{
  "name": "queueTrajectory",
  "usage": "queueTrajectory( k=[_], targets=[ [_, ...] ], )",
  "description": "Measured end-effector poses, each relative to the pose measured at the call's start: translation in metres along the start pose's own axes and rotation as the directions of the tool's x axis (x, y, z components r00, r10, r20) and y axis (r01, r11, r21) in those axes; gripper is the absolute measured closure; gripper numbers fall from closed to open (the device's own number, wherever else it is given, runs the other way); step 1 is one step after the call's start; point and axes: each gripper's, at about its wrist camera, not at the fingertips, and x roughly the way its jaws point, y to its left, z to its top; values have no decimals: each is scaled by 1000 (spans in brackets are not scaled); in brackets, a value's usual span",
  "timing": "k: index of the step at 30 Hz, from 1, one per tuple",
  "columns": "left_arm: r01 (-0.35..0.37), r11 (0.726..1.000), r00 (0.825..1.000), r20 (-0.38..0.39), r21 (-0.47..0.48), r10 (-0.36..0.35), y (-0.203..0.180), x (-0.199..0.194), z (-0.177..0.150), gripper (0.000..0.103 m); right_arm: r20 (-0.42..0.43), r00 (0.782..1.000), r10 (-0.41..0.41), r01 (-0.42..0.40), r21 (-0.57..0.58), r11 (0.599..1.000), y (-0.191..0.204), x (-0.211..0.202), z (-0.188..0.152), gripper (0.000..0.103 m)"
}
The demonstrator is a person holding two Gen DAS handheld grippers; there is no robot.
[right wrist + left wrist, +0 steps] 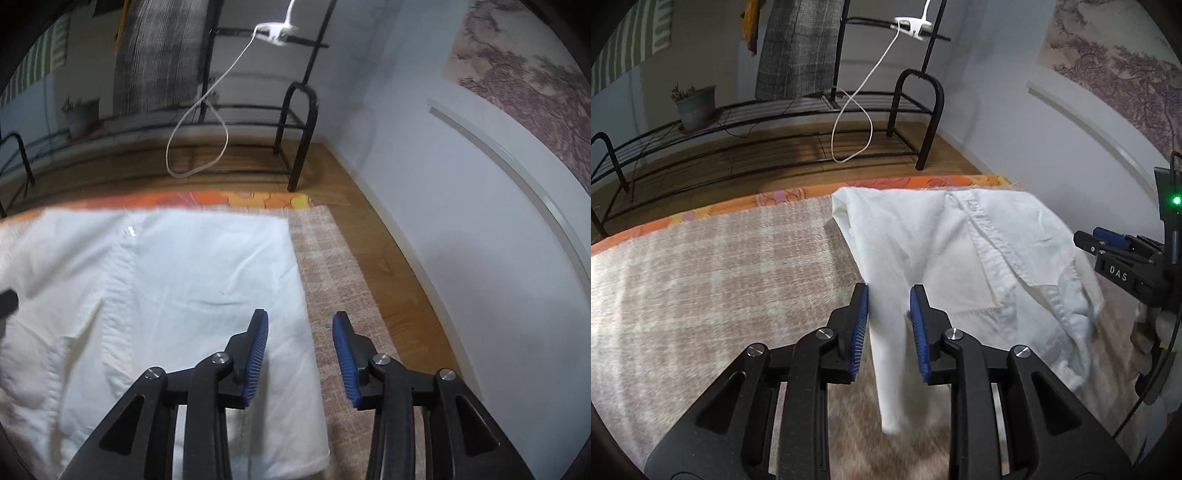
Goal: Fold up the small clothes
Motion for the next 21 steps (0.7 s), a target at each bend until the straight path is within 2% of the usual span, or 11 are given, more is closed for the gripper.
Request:
queueTrajectory(
  k=[4, 11, 21],
  targets=[
    [6, 1000, 999, 39, 15, -7, -3, -38, -3, 81, 38, 999, 26, -26, 8, 1000, -1, -32, 1, 64],
    [8, 998, 990, 138, 64, -16, -14, -133, -13, 81, 119, 990, 80, -80, 0, 997, 2, -117, 5, 64],
    [8, 992, 963, 267, 125, -41, -22, -271, -39, 81, 221, 963, 157, -163, 9, 987, 7, -254, -26, 64]
  ],
)
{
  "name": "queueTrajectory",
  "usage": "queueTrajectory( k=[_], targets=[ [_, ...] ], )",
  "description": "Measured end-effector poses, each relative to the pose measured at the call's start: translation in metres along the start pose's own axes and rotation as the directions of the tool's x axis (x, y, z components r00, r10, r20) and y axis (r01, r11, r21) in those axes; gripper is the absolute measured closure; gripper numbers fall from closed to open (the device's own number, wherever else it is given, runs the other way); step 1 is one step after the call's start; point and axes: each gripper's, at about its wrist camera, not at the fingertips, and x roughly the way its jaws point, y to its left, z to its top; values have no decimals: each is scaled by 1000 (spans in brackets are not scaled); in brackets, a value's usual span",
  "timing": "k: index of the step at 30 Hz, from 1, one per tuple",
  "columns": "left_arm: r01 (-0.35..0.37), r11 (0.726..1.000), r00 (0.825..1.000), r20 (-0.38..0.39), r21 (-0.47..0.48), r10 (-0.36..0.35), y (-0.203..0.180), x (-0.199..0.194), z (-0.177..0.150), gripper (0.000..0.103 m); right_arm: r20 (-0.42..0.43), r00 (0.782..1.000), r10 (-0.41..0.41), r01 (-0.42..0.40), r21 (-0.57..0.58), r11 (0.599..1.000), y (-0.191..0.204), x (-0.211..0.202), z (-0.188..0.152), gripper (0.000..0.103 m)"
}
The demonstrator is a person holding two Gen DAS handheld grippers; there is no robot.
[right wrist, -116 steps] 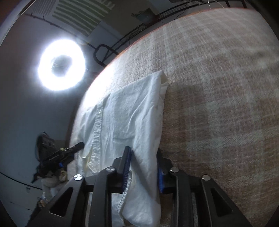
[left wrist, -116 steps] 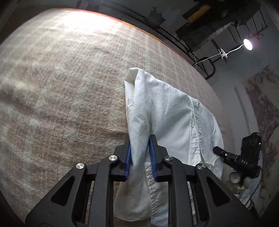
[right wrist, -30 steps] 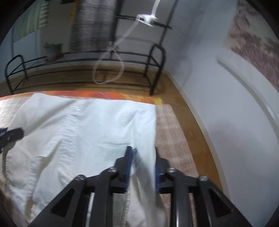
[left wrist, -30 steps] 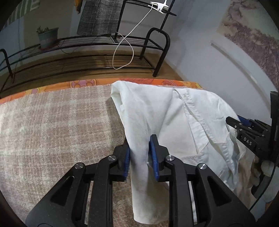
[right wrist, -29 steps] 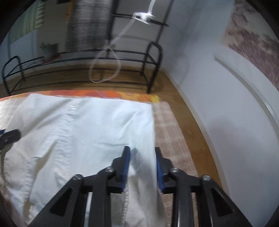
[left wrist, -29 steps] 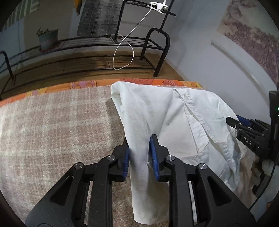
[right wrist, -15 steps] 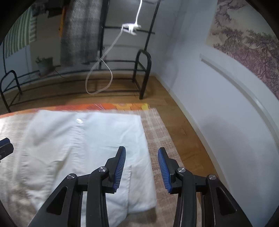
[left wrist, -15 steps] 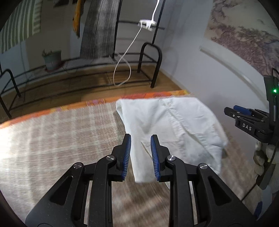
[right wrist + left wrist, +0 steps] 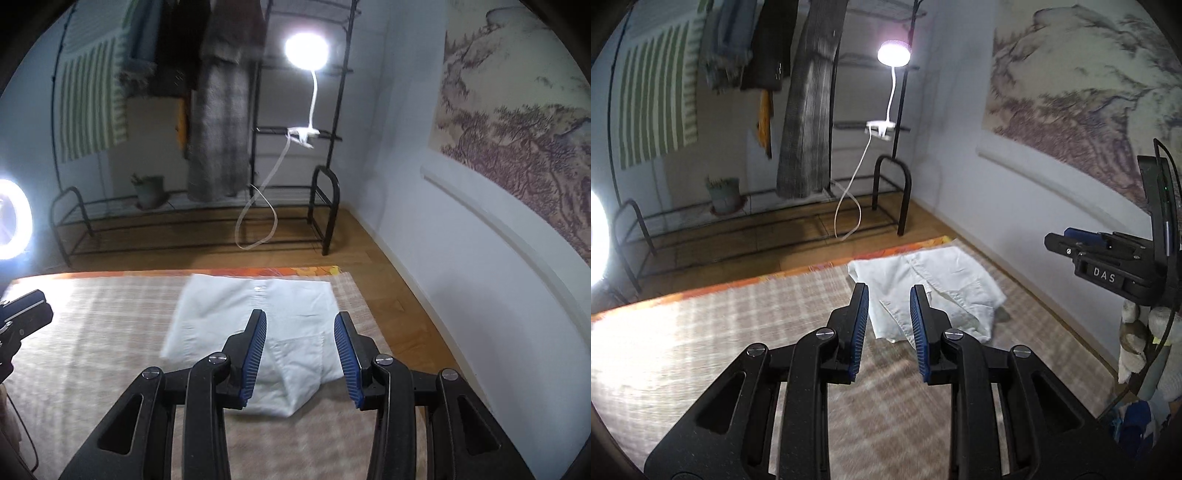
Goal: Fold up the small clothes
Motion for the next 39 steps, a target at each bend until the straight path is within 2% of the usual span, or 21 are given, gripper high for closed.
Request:
queueTrajectory(
  k=[7, 13, 19, 21, 25, 27, 28, 31, 33, 35, 37, 39],
  targets=[
    [29, 1000, 998, 52, -4, -29, 12, -88, -18, 81, 56, 998, 9, -11, 27, 1000, 23, -92, -18, 64],
    [35, 999, 998, 45, 35, -36, 20, -136, -53, 81, 92, 996, -22, 22, 5, 1000, 58, -151, -45, 63],
    [51, 996, 998, 22, 70, -52, 25, -169, -93, 81, 106, 994, -14, 12, 16, 1000, 95, -193, -83, 56],
    [55, 996, 998, 22, 76, -56, 26, -177, -103, 81, 116, 993, -14, 11, 23, 1000, 106, -204, -95, 47],
    [53, 995, 998, 30, 84, -56, 30, -189, -117, 80, 140, 990, -11, 7, 35, 999, 125, -215, -113, 39],
    [50, 995, 998, 33, 82, -53, 33, -191, -123, 68, 158, 987, -20, 15, 32, 999, 133, -217, -120, 31],
    [50, 996, 998, 37, 81, -53, 34, -192, -126, 56, 168, 986, -20, 14, 42, 999, 136, -217, -123, 30],
    [29, 996, 998, 45, 89, -33, 38, -191, -136, 53, 172, 985, -2, -11, 72, 997, 138, -214, -129, 26],
    [15, 995, 999, 40, 94, -19, 40, -186, -140, 51, 175, 985, 0, -15, 84, 996, 138, -209, -133, 16],
    [7, 995, 1000, 28, 98, -10, 43, -181, -145, 42, 175, 985, 4, -21, 95, 995, 138, -203, -135, 12],
    [2, 995, 1000, 23, 98, -4, 46, -177, -149, 36, 173, 985, -1, -17, 100, 995, 139, -197, -139, 11],
    [-10, 995, 1000, 24, 102, 8, 48, -175, -153, 32, 176, 984, -12, -6, 99, 995, 141, -193, -142, 2]
  ],
)
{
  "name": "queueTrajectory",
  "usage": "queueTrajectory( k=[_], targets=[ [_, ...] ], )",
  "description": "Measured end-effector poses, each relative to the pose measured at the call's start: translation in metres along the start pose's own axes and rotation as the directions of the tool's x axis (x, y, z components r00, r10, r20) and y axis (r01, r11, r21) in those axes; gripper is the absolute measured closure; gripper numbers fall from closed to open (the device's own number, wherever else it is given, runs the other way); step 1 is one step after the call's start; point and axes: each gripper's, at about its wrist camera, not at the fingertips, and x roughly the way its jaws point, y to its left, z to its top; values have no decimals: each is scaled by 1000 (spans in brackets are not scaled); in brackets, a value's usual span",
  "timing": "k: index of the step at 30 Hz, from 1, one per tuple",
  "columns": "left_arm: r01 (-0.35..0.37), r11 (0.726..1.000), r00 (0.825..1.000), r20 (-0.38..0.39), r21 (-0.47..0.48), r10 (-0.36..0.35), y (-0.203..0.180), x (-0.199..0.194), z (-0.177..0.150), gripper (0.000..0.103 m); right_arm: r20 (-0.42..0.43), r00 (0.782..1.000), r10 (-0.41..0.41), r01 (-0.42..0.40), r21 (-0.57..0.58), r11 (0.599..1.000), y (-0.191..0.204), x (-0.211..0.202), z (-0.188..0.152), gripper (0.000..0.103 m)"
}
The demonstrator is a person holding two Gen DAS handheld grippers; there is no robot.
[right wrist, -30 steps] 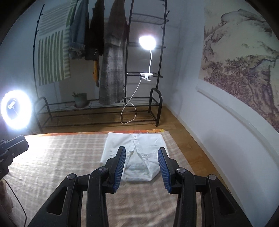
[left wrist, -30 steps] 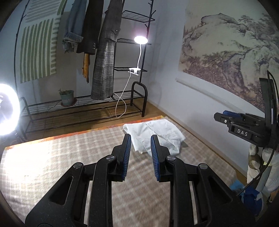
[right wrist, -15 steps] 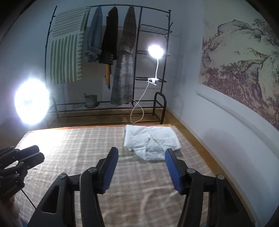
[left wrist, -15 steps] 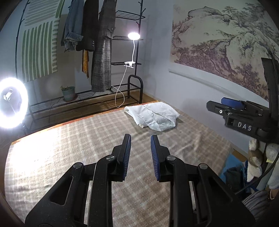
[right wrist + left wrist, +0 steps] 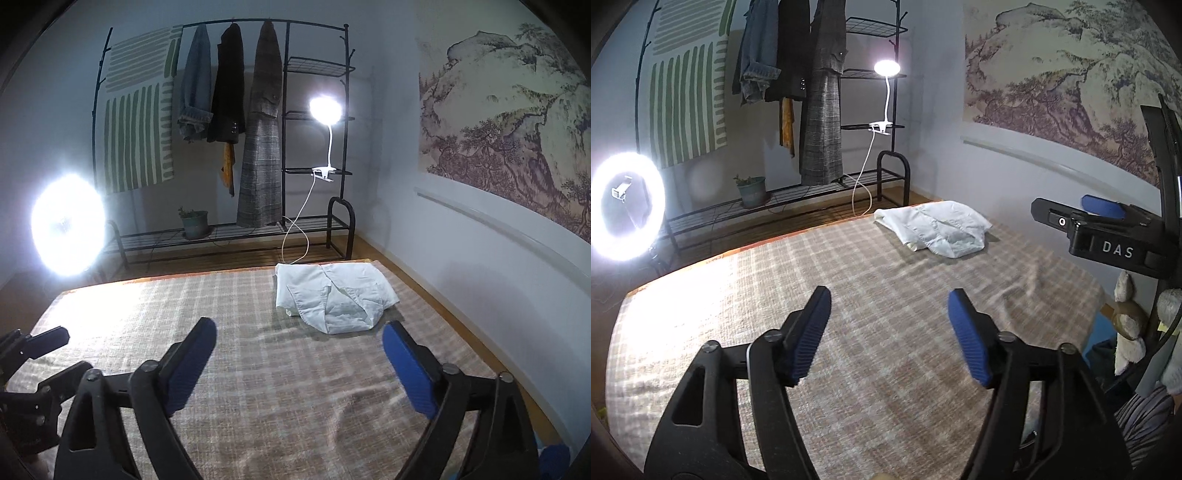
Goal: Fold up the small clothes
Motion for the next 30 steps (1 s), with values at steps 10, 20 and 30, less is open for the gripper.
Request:
queueTrajectory(
  k=[10, 20, 30],
  targets=[
    [-46, 999, 999, 26, 14, 45, 3, -1, -9, 9, -2, 1000, 26, -26, -14, 1000, 11, 13, -7, 0],
    [-81, 995, 996, 36, 52, 80, -1, -4, -10, 0, -33, 999, 28, -28, 6, 1000, 12, 22, -16, 0],
    [-95, 994, 995, -12, 52, 96, 0, 4, -14, 0, -45, 999, 24, -24, -9, 1000, 15, 26, -20, 0]
  ],
)
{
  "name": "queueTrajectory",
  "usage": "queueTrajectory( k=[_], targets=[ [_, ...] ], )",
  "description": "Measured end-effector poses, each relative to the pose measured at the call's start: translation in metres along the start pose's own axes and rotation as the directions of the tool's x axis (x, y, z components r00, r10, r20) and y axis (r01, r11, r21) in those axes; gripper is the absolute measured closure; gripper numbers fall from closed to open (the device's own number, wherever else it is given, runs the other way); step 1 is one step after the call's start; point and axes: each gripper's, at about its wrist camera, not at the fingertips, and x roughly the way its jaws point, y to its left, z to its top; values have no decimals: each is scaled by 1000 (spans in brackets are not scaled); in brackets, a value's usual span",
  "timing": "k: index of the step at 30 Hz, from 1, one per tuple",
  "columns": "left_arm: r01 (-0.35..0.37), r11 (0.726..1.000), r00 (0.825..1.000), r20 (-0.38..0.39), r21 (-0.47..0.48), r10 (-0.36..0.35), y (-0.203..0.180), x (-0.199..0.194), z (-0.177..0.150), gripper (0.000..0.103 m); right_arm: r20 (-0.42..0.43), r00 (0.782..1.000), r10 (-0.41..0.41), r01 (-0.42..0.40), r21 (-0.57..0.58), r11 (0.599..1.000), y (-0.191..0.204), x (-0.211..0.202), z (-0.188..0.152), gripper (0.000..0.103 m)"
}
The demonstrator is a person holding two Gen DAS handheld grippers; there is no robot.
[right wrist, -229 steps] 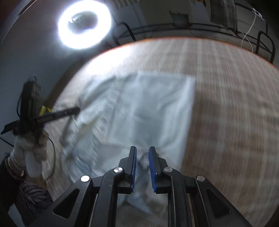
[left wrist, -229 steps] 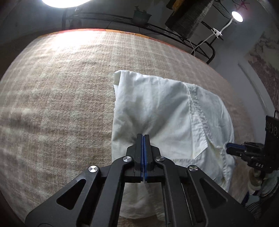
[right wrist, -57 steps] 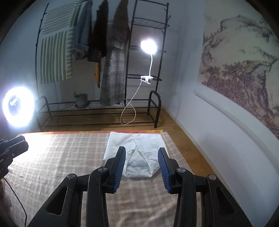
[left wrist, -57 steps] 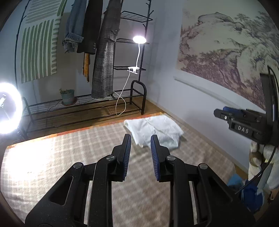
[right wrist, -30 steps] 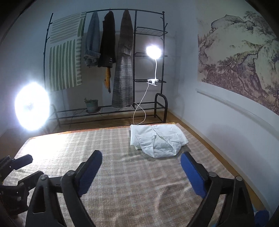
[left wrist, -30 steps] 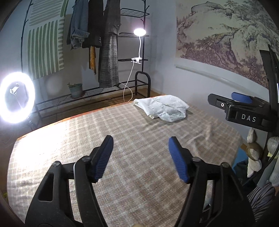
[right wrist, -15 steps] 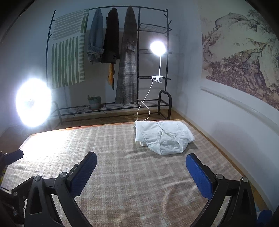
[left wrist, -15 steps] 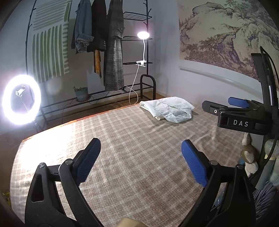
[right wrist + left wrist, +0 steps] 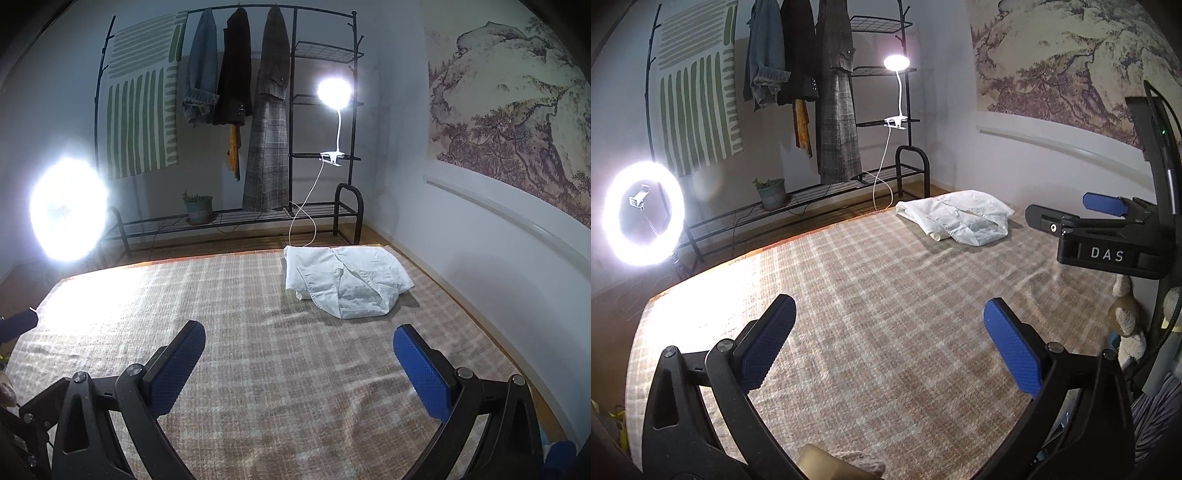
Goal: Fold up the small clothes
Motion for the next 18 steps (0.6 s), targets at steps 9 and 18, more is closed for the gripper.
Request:
queueTrajectory(
  k=[9, 18],
  targets=[
    [1, 1000, 1000, -28, -6, -1, 3, 4, -3, 0, -1, 1000, 3, -3, -6, 1000, 5, 2, 0, 0],
    [-5, 1000, 1000, -24, -19, 4, 5, 4, -3, 0, 0, 1000, 7, -7, -7, 1000, 9, 4, 0, 0]
  ],
)
